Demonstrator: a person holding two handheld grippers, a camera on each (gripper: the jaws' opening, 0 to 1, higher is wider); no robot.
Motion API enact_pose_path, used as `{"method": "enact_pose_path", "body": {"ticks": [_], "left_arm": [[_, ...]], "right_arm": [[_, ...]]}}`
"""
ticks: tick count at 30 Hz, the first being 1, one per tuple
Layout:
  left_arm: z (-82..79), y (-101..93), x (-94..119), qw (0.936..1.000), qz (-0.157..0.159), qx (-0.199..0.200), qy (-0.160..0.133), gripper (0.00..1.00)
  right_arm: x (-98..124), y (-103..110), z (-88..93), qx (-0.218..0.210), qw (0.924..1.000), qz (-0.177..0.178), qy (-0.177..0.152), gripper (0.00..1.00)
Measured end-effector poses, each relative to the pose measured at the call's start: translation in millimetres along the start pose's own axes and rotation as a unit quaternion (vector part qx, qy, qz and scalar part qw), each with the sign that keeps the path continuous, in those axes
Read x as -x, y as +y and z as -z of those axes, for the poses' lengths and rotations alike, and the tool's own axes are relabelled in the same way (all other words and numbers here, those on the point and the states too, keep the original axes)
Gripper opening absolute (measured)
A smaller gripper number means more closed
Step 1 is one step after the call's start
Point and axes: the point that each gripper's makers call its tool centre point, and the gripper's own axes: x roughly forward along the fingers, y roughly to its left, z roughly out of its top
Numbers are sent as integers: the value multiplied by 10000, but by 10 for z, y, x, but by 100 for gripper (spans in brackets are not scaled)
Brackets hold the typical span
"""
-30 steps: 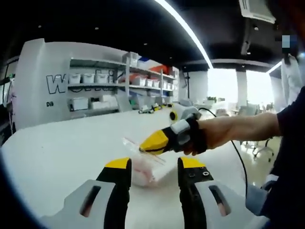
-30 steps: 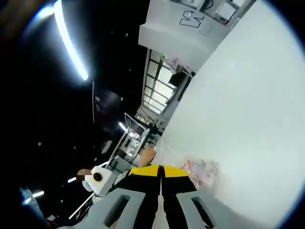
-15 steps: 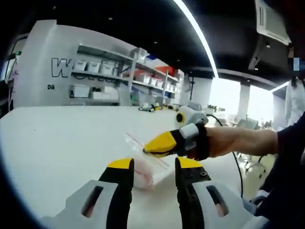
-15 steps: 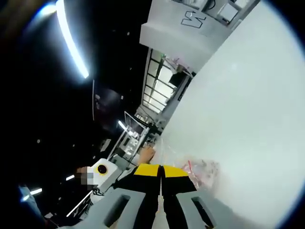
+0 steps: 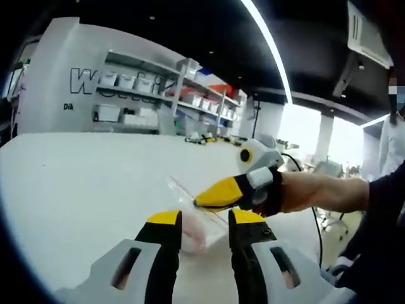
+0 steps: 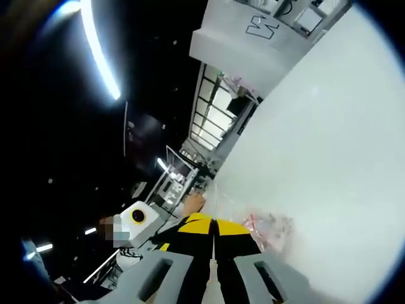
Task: Open the resealable bag by pulling the two sides of the seal apart until the entire bag opening is separated and visibly accessible.
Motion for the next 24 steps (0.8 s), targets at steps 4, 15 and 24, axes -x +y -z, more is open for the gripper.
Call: {"method": "enact_pose_path", "body": {"ticks": [4, 15, 24], "left_arm": [[-6, -6, -11, 10000, 34, 36, 27, 26], [-93, -26, 42, 10000, 8, -39, -31, 25], [16, 20, -35, 9998, -23, -61, 162, 24]], "right_arm": [[-10, -1, 5, 97, 10000, 19, 13, 0], [-17, 6, -5, 289, 9996, 64, 11, 0], [-17, 10, 1, 275, 9996, 37, 17, 0]]}}
